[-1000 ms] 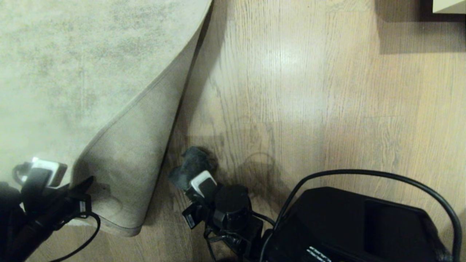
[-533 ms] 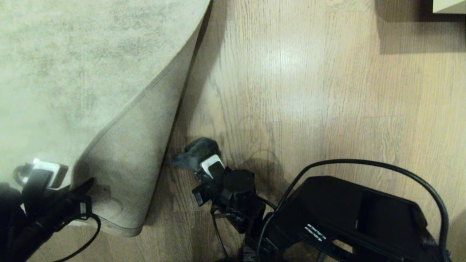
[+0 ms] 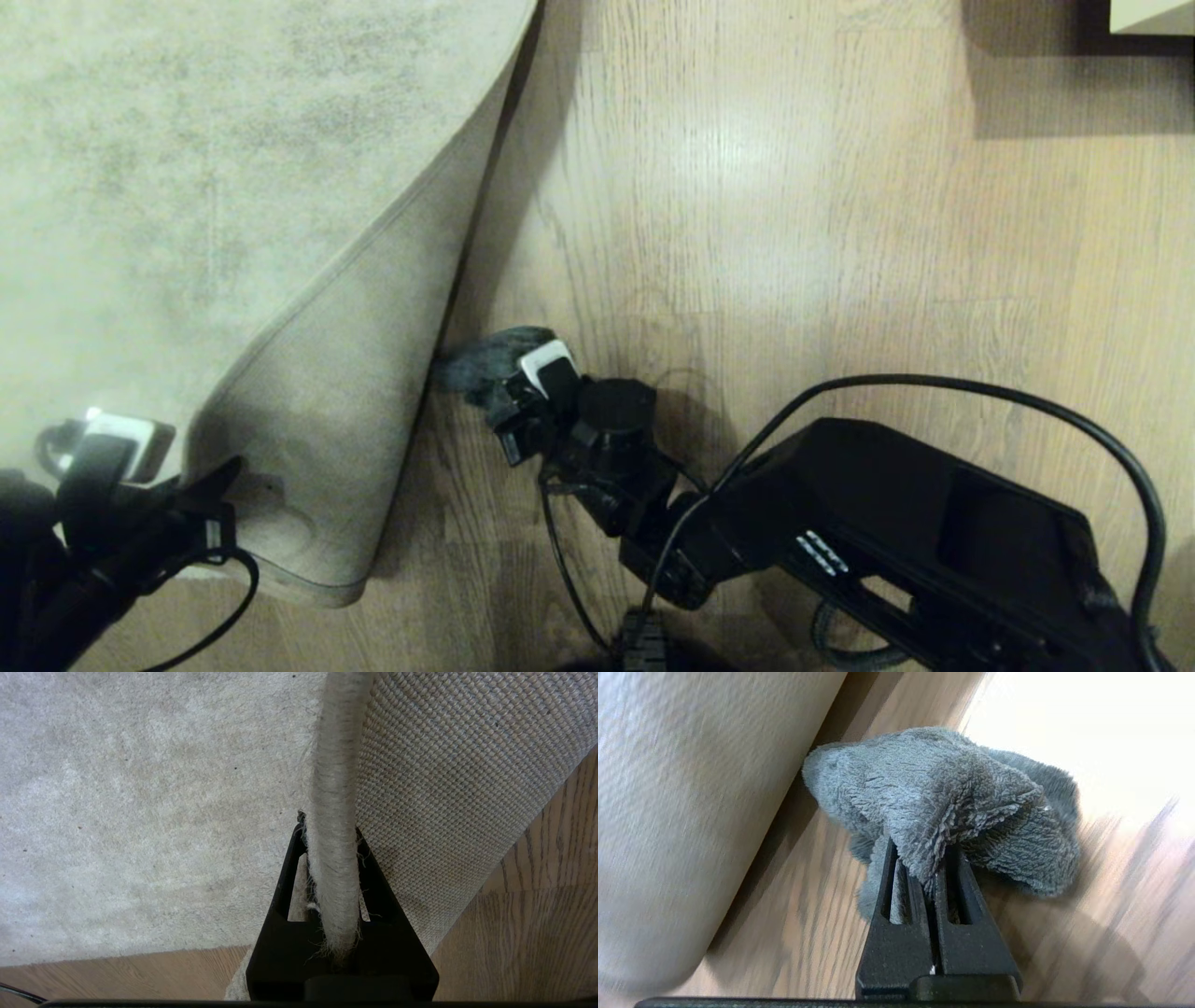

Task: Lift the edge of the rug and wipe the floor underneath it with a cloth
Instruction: Wipe the floor under the carpet with a rag

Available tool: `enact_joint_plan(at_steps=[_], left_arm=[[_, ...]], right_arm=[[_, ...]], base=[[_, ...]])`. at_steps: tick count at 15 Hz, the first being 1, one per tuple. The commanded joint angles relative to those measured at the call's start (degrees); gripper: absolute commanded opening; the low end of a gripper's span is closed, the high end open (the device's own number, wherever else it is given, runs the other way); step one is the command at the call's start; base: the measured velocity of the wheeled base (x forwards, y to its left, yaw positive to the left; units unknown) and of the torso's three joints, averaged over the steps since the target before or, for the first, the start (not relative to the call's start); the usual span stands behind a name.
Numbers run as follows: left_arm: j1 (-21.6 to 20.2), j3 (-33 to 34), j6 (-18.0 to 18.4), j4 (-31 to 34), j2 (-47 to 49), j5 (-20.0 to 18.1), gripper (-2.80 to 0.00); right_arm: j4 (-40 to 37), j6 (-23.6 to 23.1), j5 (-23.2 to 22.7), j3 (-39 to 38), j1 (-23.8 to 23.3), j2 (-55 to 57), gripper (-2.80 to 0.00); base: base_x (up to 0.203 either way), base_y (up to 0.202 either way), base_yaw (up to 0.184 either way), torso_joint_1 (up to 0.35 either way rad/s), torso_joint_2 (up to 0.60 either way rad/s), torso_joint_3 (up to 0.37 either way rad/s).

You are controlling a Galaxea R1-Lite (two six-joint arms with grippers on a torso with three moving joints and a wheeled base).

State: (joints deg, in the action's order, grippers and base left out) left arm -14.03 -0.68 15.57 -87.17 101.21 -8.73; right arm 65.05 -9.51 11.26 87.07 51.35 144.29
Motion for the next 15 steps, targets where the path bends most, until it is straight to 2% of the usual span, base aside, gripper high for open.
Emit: enact_joint_plan(at_steps=[1,8,12,15], left_arm=[[-0.03,-0.02,0.08,-2.78,0.02,-0.06,-2.80],[-0.03,-0.14,0.17,-2.78,-0.08,-0.06,-2.80],[-0.03,-0.20,0.17,-2.78,-0.04,-0.06,-2.80],[-0.03,-0.37,0.17,-2.78,0.04,-0.06,-2.80]], right_arm=[[-1.23,-1.44,-0.05,3.96,-0.94,-1.33,-2.80],[-4.67,-2.44,-0.10,3.75,-1.54,-6.85,-2.80],[-7.70,-2.44,-0.27,0.30,0.86,-9.90,-2.80],[-6.96,-2.44,-0.28,-4.06,4.02,-10.13,-2.80]], base=[[0.000,0.000,0.000,0.000,0.00,0.000],[0.000,0.000,0.000,0.000,0.00,0.000],[0.000,0.000,0.000,0.000,0.00,0.000],[0.000,0.000,0.000,0.000,0.00,0.000]])
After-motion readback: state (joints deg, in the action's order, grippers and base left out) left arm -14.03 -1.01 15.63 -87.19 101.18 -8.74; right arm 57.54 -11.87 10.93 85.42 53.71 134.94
